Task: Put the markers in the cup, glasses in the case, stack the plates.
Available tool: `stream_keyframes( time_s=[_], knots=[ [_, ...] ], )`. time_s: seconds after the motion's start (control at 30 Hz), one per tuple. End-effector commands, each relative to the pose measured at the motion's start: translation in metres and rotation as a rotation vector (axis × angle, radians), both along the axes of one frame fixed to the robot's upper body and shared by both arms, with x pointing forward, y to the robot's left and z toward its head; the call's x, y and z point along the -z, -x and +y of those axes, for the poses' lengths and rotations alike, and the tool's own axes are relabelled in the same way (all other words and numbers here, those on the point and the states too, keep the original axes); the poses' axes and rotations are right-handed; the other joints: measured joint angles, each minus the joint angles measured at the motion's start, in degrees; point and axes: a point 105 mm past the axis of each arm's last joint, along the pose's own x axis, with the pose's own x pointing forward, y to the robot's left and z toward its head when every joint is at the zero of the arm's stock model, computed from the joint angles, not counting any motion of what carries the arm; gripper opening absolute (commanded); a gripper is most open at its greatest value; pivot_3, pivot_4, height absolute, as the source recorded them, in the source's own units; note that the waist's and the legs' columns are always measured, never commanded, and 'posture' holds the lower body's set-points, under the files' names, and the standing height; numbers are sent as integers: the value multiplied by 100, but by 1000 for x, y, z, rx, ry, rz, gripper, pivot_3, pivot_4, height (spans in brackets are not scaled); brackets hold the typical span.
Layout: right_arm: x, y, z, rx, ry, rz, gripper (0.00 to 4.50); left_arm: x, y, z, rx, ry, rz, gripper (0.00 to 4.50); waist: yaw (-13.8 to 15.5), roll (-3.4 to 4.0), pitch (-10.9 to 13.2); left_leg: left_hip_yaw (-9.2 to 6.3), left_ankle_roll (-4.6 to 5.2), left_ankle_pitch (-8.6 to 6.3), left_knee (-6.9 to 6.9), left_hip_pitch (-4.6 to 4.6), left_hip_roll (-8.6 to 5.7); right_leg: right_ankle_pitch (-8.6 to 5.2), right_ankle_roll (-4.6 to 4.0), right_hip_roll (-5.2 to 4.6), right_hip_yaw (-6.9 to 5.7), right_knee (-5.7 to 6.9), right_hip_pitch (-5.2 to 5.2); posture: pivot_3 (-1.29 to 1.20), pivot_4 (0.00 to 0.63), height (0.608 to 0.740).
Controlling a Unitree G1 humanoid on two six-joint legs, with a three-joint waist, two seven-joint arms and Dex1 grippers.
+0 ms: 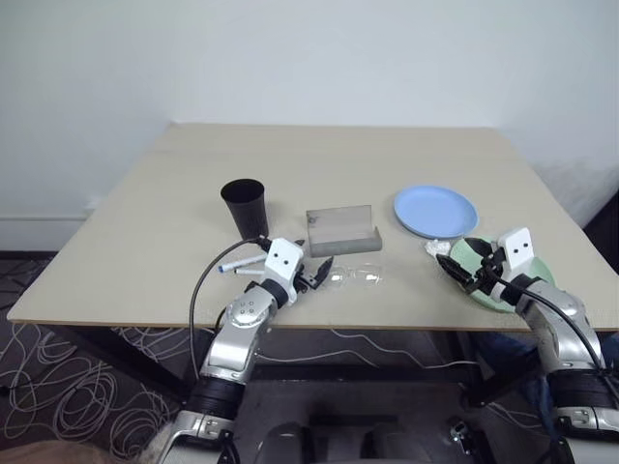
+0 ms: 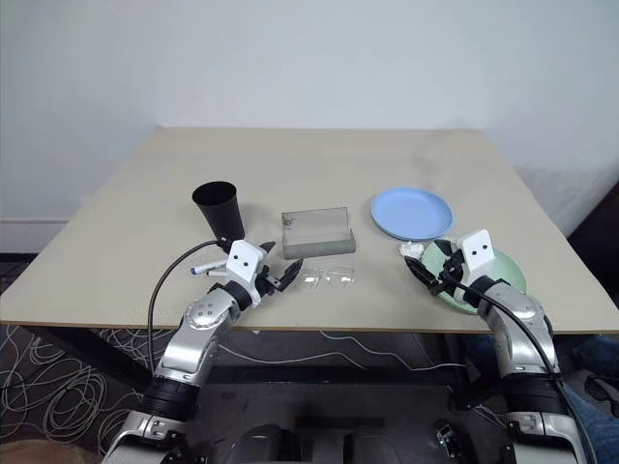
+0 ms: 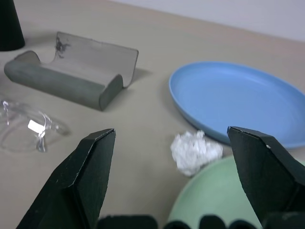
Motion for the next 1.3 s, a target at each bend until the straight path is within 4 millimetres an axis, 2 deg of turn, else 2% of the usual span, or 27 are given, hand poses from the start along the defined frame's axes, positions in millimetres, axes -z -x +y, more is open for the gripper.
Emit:
stream_keyframes(
  time_s=[0.03, 0.27, 0.53, 0.77, 0.93, 1.17, 1.3],
  knots=[
    [-17, -2, -7, 9, 13, -73, 4083, -14, -2, -7, 18, 10, -52, 3817, 0, 2, 0, 0, 1, 1, 0, 0, 0, 0, 0, 0, 0, 0, 0, 0, 0, 734],
    [-26, -8, -10, 31, 11, -107, 4083, -13, 0, -8, 34, 7, -48, 3817, -1, 3, -1, -12, 2, 2, 7, 0, -1, -7, 13, 0, -5, 1, 5, 0, 0, 734],
    [-25, -1, -6, 45, 17, -92, 4083, -10, -2, 11, 10, -8, -39, 3817, 0, 8, -2, -29, 2, 2, 7, -5, -6, -1, 1, 0, -12, 1, 8, 0, 0, 734],
    [-13, 8, 16, 75, 19, -43, 4083, -2, -2, 21, -1, -16, -24, 3817, 0, 6, -2, -37, 2, 2, 10, -5, -6, -2, 3, -2, -18, 1, 13, 0, 0, 734],
    [-15, 10, 27, 92, 12, -41, 4083, -1, -4, 21, 12, -4, -26, 3817, -3, 5, -2, -36, 6, 4, 11, -5, -6, -2, 8, -3, -18, 1, 12, 0, 0, 734],
    [-22, 6, 36, 102, 8, -29, 4083, -11, -3, 16, 55, 11, -53, 3817, -2, 4, -2, -37, 12, 7, 11, -5, -7, 1, 9, -4, -19, 1, 12, 0, 0, 734],
    [-19, 2, 35, 179, 54, 33, 4083, -12, -2, 15, 60, 12, -56, 3817, -5, 4, -2, -37, 11, 7, 10, -7, -7, 4, 4, -4, -19, 1, 11, 0, 0, 734]
  ],
)
